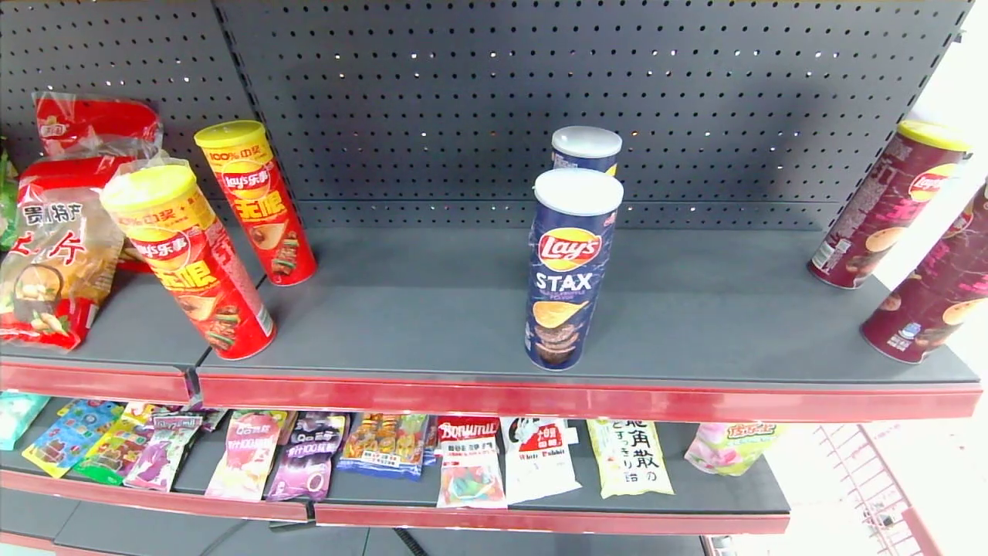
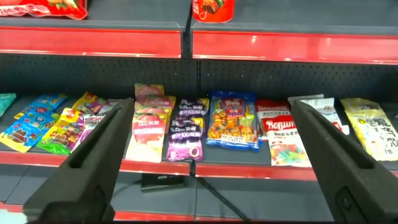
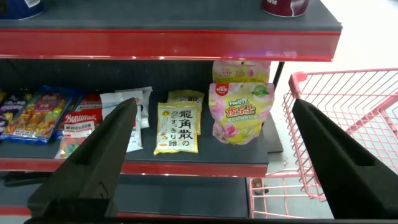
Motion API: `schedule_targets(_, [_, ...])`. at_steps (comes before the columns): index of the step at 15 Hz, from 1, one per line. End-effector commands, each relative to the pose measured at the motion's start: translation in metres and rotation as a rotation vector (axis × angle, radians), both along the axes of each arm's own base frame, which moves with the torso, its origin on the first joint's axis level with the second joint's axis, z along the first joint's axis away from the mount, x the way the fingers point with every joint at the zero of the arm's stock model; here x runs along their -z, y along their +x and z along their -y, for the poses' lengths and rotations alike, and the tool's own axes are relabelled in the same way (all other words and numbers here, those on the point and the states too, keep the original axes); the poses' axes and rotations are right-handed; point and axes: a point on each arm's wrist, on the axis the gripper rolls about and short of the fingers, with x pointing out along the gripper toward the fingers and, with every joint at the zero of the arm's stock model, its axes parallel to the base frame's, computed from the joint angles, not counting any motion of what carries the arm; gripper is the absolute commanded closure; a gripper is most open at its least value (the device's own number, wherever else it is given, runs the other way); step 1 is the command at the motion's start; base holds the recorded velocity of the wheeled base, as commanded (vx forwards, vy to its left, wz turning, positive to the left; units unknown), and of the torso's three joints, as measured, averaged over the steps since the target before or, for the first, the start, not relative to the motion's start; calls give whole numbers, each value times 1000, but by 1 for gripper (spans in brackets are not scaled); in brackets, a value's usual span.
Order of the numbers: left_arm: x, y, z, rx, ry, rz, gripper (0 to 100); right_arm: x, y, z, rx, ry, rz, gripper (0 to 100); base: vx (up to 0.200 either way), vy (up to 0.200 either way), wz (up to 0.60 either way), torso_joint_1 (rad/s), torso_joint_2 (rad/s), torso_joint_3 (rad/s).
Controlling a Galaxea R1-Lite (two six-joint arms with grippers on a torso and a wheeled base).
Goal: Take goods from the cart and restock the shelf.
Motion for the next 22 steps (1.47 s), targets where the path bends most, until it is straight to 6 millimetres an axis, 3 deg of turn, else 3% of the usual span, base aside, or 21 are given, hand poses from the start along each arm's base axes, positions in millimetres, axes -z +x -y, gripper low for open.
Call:
schedule_targets(1, [0, 0, 0, 0, 1, -5, 0, 0, 0, 0, 2, -1, -1, 0, 0, 0, 0, 0, 0, 0])
schedule_targets(4, [-1, 2, 0, 10, 4, -24, 0, 0, 0, 0, 0, -1, -1, 0, 0, 0, 0, 0, 0, 0])
schedule_targets(7, [-8, -2, 3, 135, 79, 39, 0, 0, 0, 0, 2, 9, -1, 0, 0, 0, 0, 0, 0, 0])
schedule_targets(9, [-67, 2, 2, 191, -78, 64, 0, 0, 0, 0, 2, 7, -1, 0, 0, 0, 0, 0, 0, 0])
schedule_targets(10, [-134, 17, 3, 236, -237, 75, 0, 0, 0, 0, 2, 6, -1, 0, 0, 0, 0, 0, 0, 0])
schedule_targets(11, [-152, 27, 5, 283, -243, 54, 0, 0, 0, 0, 2, 6, -1, 0, 0, 0, 0, 0, 0, 0])
schedule_targets(12, [-157, 38, 7, 329, -236, 13, 0, 0, 0, 0, 2, 7, -1, 0, 0, 0, 0, 0, 0, 0])
schedule_targets(15, [-169, 106, 19, 526, -224, -181, 0, 0, 0, 0, 2, 7, -1, 0, 0, 0, 0, 0, 0, 0])
schedule_targets(18, [-165, 166, 30, 619, -105, -279, 0, 0, 0, 0, 2, 7, -1, 0, 0, 0, 0, 0, 0, 0])
schedule_targets(19, [-163, 171, 33, 633, -96, -295, 0, 0, 0, 0, 2, 7, -1, 0, 0, 0, 0, 0, 0, 0])
schedule_targets(20, [-152, 189, 52, 728, -75, -374, 0, 0, 0, 0, 2, 7, -1, 0, 0, 0, 0, 0, 0, 0])
schedule_targets(22, [-139, 197, 78, 853, -17, -439, 0, 0, 0, 0, 2, 7, -1, 0, 0, 0, 0, 0, 0, 0])
